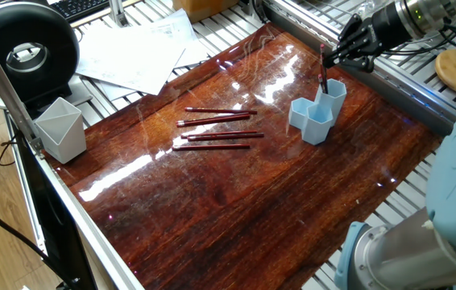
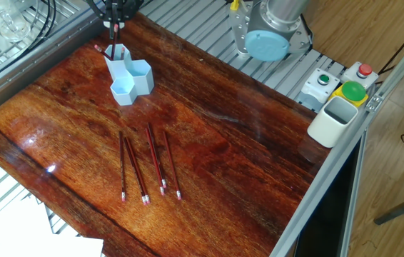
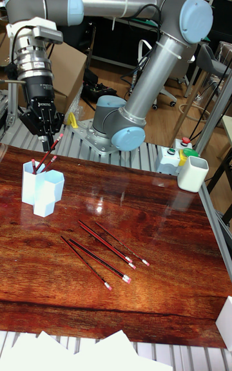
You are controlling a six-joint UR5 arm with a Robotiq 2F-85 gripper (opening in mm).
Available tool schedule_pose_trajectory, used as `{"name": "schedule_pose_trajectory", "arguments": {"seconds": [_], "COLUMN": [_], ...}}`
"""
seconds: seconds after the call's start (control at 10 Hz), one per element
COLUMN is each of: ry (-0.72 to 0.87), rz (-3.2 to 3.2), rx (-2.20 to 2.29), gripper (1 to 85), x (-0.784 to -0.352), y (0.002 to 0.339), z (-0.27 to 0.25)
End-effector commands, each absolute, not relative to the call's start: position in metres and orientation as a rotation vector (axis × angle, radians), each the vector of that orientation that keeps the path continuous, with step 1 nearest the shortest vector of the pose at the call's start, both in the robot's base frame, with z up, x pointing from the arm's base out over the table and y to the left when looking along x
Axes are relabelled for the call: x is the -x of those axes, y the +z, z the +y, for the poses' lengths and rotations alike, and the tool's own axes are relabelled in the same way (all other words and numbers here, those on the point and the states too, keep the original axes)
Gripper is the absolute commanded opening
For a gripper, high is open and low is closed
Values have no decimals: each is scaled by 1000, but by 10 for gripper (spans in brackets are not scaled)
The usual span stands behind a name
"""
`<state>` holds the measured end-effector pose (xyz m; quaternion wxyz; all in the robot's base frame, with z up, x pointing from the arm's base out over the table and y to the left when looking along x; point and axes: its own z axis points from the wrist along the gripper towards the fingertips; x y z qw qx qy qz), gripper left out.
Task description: Put the pen into the pen holder
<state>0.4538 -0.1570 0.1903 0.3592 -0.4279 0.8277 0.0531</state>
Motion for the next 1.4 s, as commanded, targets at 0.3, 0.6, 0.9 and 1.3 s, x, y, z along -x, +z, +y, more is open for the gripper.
{"name": "schedule_pose_trajectory", "arguments": {"seconds": [0.3,0.6,0.9,1.3], "ry": [203,189,156,125], "rz": [2114,2117,2158,2169], "rx": [1061,1070,1128,1178], "gripper": [10,10,30,223], "x": [-455,-454,-447,-442], "y": [188,185,175,175], "z": [-149,-153,-167,-177]}}
